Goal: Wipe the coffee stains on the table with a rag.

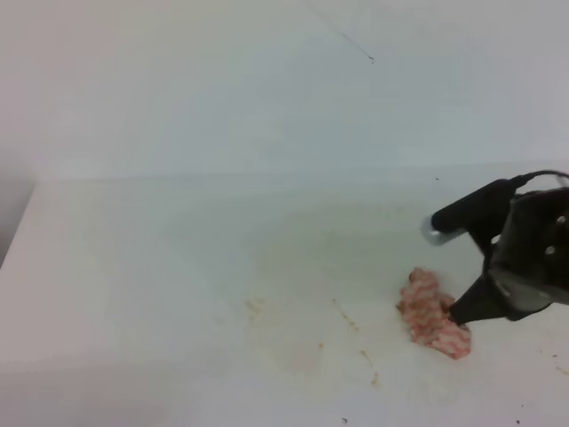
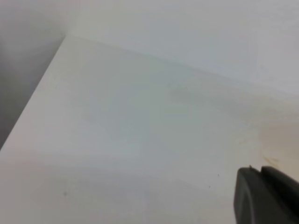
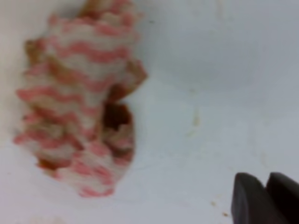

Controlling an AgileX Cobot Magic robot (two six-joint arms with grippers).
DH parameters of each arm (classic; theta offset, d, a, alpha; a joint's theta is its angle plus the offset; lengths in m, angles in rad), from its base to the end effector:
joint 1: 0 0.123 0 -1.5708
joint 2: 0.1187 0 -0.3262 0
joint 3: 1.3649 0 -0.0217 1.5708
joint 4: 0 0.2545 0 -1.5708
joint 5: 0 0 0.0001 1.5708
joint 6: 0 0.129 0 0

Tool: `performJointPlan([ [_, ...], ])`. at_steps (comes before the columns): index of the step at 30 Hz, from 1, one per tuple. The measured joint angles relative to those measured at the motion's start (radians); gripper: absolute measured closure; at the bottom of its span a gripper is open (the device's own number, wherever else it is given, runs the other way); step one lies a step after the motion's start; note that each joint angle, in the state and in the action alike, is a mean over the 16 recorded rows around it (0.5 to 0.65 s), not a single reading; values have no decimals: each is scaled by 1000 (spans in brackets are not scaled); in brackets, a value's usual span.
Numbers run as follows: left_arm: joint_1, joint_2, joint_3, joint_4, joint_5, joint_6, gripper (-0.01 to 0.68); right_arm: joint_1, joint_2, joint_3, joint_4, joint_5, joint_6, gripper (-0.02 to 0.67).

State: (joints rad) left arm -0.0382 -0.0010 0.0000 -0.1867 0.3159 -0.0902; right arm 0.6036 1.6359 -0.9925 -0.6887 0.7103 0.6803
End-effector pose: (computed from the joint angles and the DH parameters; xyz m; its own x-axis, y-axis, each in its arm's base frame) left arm 0.0529 -0.0095 0.1768 -0.2377 -0.2553 -0.9372 0.0326 0.9622 -0.2704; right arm 0.3069 0.1466 0.2210 -0.7890 -0.4091 -0.4583 -0.2806 0.9037 -0.3234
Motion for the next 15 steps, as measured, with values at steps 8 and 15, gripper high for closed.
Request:
performJointPlan([
  [8, 0, 0, 0, 0, 0, 0, 674, 24, -291, 104, -9, 22, -9, 649],
  [15, 0, 0, 0, 0, 0, 0, 674, 42, -638, 222, 13, 17, -19, 649],
])
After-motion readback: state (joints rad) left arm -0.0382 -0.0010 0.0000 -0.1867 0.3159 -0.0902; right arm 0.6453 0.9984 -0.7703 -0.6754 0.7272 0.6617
